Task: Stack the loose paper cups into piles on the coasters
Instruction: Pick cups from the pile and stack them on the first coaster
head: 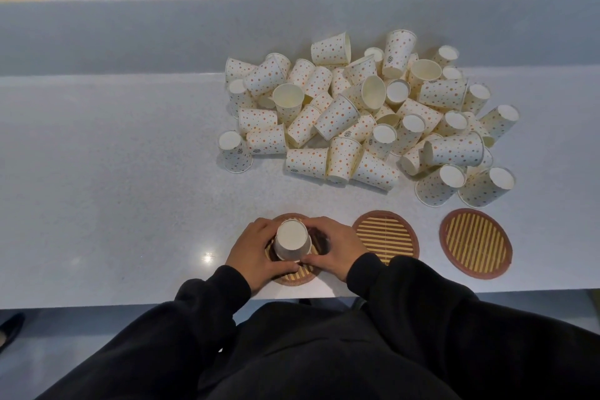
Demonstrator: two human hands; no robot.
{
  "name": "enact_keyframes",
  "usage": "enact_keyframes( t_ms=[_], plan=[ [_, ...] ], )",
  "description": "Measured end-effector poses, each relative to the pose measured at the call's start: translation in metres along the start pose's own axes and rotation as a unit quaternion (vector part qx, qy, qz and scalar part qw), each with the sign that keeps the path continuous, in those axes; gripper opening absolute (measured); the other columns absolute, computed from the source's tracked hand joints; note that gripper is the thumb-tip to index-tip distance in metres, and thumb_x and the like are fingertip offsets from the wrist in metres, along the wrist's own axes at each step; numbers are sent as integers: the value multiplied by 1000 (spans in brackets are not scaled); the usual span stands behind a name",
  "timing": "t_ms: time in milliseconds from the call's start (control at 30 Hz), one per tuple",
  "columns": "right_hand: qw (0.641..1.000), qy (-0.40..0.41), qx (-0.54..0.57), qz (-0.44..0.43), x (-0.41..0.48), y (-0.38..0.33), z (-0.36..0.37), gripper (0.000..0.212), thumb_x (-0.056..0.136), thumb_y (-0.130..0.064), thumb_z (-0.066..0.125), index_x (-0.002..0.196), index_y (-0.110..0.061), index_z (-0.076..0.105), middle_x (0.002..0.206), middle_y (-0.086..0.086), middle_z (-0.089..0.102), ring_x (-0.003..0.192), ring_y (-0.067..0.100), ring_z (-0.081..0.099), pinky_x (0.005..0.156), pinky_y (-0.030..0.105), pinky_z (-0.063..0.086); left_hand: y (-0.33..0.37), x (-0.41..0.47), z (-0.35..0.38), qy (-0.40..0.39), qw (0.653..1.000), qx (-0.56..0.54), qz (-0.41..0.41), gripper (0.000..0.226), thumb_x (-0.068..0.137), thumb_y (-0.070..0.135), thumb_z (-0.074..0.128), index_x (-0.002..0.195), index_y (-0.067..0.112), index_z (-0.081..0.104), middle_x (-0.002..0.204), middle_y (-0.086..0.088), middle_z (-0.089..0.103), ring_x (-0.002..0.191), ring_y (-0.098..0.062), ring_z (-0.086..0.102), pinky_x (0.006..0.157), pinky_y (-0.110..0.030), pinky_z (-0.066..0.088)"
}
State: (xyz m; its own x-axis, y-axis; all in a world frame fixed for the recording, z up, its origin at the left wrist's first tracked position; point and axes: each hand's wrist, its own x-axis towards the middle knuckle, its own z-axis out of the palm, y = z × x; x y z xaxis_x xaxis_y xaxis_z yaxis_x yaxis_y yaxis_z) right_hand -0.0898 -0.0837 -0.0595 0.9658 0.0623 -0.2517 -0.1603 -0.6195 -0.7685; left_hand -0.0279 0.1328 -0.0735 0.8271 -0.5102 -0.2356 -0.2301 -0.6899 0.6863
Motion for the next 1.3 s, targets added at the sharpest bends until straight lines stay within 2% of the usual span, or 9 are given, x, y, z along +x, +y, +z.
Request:
enact_keyframes(
  t_ms=[200,300,400,533,667,800,933,1067,1300],
  plan=[
    [1000,9,17,17,2,6,-9,67,78,-26,84,137,-34,54,125,-15,60,110,-1,55,96,16,45,2,7,-16,-58,998,19,10,81,64,33,93,134,39,53,118,16,53,108,-6,52,94,-18,41],
    [998,55,26,22,-3,10,-28,60,83,-23,82,136,-35,55,122,-20,58,107,-5,55,91,16,46,0,12,-34,-59,997,26,35,71,72,19,81,132,45,55,115,14,61,105,-5,58,95,-26,49],
    [988,142,37,49,-7,16,-55,47,87,-23,79,128,-36,60,113,-26,58,99,-4,57,85,18,49,5,27,-55,-10,995,75,71,51,84,23,76,132,32,63,109,11,65,99,-8,62,92,-35,54],
    [963,260,28,65,2,28,-84,34,88,-28,78,119,-35,64,117,-18,61,105,4,57,93,29,50,30,61,-71,75,992,62,86,43,90,24,73,132,29,63,115,11,61,95,-7,61,86,-32,54],
    [940,316,-99,77,18,37,-98,38,84,-32,79,120,-28,64,129,-6,58,123,17,47,109,36,39,58,99,-68,74,986,70,129,53,89,22,72,139,24,56,135,1,55,117,-19,57,98,-38,50],
    [939,297,-129,119,31,42,-99,58,80,-34,80,132,-29,57,143,-1,52,135,25,42,117,47,35,77,125,-58,35,978,132,155,68,87,18,72,149,17,46,151,-7,47,136,-29,45,111,-44,42],
    [943,275,-135,129,33,50,-94,63,80,-28,79,136,-30,50,142,0,50,137,26,40,116,53,37,78,132,-48,-6,967,202,154,74,85,15,73,152,16,42,152,-10,49,136,-33,46,112,-46,42],
    [951,252,-119,137,29,54,-92,62,84,-19,77,138,-31,48,142,-2,52,134,24,45,116,50,40,60,125,-40,-60,957,256,123,75,84,20,70,152,28,40,146,-5,53,129,-30,51,107,-46,44],
    [961,226,-76,138,16,46,-98,63,87,-33,75,142,-34,45,141,1,52,127,23,50,108,39,41,45,103,-52,-70,978,189,44,92,80,54,75,156,44,23,142,-2,56,124,-27,56,103,-41,48]
  ],
)
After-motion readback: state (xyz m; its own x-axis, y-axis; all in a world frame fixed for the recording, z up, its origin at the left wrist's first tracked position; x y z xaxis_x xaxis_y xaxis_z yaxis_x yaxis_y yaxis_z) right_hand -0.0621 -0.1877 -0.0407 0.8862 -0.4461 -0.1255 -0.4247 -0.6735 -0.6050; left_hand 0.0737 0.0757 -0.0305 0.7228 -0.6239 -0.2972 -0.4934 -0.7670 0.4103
